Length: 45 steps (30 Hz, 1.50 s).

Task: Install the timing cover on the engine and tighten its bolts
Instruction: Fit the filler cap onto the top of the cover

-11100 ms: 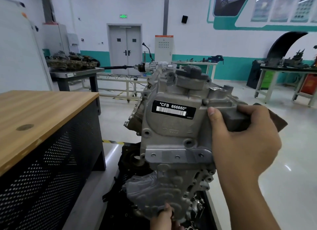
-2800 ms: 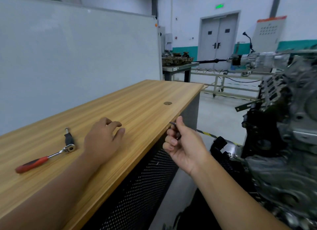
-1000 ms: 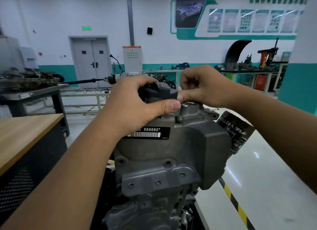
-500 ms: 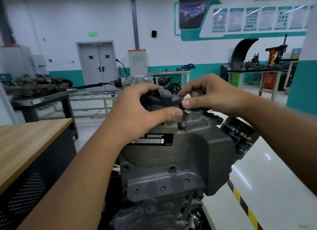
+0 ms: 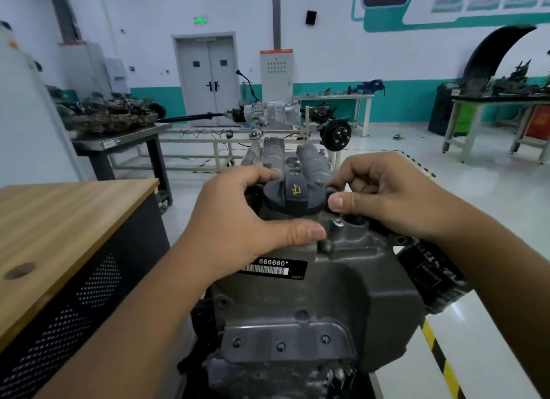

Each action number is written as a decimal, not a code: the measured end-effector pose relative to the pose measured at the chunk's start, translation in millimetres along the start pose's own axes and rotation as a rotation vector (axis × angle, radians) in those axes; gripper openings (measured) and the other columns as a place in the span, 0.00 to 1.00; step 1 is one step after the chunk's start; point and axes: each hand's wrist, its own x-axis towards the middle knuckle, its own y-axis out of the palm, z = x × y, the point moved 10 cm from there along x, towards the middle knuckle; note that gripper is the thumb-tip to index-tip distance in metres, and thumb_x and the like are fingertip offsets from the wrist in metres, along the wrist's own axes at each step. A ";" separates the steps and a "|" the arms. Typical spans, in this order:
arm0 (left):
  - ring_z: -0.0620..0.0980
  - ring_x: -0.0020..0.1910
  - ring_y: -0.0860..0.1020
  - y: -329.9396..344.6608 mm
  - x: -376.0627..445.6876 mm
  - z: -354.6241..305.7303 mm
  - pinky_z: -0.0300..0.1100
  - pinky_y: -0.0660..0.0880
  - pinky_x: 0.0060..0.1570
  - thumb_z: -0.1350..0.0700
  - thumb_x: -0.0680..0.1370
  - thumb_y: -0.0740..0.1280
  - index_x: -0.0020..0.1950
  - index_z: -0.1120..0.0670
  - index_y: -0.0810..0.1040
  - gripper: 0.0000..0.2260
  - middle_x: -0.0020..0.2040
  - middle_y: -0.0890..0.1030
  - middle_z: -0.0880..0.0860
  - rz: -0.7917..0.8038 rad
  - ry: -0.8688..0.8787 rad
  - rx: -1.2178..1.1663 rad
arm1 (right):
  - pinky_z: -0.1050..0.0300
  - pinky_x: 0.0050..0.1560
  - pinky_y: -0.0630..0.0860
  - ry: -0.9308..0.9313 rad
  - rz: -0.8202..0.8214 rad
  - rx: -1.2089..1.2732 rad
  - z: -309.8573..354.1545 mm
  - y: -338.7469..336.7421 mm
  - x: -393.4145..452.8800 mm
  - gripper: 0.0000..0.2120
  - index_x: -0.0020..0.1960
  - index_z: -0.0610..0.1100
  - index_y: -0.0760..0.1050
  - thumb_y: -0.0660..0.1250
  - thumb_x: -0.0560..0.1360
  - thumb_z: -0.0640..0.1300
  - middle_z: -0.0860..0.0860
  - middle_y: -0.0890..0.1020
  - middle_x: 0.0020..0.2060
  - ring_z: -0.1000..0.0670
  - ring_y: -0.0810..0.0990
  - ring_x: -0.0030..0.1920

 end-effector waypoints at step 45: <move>0.37 0.46 0.83 -2.2 0.1 -3.5 0.25 0.74 0.44 0.31 0.52 0.81 0.51 0.46 0.83 0.33 0.46 0.85 0.38 -0.015 0.028 -0.123 | 0.57 0.37 0.78 0.264 0.012 0.313 -22.8 2.4 -11.2 0.11 0.51 0.42 0.85 0.75 0.70 0.44 0.36 0.82 0.38 0.45 0.81 0.36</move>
